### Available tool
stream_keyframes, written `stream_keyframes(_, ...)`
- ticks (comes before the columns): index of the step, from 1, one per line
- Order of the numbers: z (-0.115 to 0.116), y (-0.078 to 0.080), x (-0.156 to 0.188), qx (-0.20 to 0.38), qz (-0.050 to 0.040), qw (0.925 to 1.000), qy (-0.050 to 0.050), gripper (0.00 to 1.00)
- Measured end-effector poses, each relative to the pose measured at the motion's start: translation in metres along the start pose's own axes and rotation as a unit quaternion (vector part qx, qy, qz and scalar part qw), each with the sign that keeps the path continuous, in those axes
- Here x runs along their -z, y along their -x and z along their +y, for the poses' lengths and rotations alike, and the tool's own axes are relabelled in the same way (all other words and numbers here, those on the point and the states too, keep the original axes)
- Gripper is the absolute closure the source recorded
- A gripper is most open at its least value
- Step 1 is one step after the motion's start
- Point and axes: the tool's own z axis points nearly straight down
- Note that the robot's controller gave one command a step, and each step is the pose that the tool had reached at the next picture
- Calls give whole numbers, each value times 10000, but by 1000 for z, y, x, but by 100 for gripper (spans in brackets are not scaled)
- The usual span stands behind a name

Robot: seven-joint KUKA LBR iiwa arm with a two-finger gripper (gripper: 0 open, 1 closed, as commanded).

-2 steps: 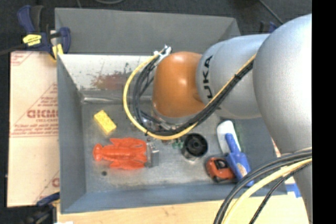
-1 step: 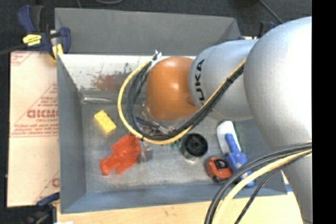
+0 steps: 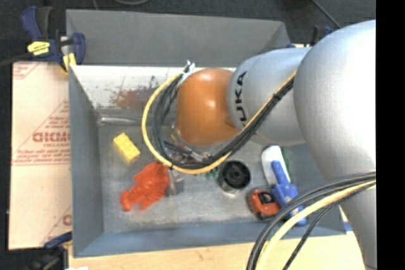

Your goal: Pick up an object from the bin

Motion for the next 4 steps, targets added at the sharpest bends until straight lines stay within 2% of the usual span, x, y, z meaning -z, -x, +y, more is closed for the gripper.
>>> stream_keyframes(1,15,-7,59,165,32,9999,-5,100)
stream_keyframes(2,24,-20,107,337,-1,9994,-12,100)
stream_keyframes(3,38,-16,151,432,37,9991,-4,100)
stream_keyframes(4,46,-18,206,599,11,9982,-9,100)
